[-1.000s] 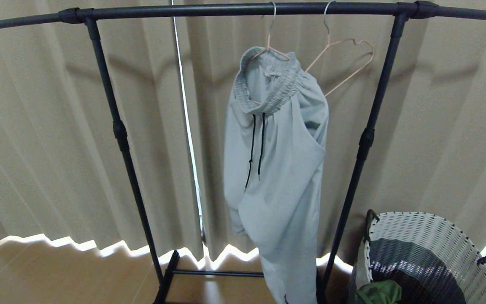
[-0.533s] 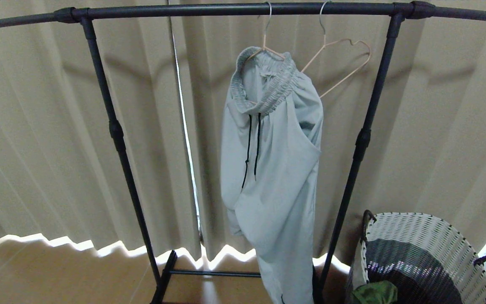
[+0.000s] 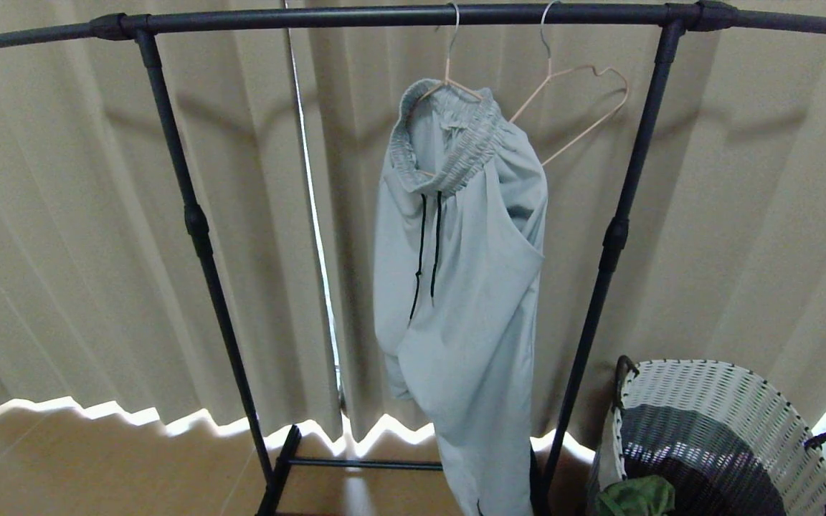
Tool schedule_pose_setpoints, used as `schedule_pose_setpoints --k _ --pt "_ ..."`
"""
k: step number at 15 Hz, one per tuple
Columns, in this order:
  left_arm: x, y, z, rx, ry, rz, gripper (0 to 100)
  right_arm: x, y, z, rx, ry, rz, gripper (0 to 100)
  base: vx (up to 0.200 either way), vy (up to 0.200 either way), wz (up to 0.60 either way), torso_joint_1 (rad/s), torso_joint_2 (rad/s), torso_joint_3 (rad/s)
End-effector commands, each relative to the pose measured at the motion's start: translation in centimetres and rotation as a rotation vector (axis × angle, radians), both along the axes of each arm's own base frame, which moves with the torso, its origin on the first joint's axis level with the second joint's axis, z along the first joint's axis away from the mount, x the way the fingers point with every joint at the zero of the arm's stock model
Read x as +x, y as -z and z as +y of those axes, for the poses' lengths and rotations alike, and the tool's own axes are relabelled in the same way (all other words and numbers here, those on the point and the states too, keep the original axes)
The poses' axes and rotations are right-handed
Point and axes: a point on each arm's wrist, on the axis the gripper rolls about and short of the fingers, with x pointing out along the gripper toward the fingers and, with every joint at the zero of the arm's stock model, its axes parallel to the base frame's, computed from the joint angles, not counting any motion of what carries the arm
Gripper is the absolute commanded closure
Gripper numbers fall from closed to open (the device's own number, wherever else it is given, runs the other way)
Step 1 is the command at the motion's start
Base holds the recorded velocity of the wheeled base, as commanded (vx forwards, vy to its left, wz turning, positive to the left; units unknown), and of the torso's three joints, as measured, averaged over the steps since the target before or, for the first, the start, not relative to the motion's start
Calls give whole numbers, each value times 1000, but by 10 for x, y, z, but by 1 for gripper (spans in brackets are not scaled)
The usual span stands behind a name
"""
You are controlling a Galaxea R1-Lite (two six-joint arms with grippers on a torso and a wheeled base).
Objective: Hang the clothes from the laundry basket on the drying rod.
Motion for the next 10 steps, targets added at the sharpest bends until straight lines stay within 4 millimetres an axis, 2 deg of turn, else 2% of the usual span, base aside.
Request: schedule_pose_setpoints --k 1,6,8,10 --pt "0 0 0 0 0 1 0 0 0 0 -6 1 -1 0 0 0 0 0 0 0" --pt "0 0 0 0 0 0 0 0 8 0 -62 -51 76 0 0 0 0 0 0 0" --pt "0 0 0 0 1 -2 0 -1 -10 -1 -79 -116 153 0 0 0 0 0 0 0" --pt "0 0 0 0 0 -2 0 12 -39 -2 -90 -226 230 0 0 0 0 0 0 0"
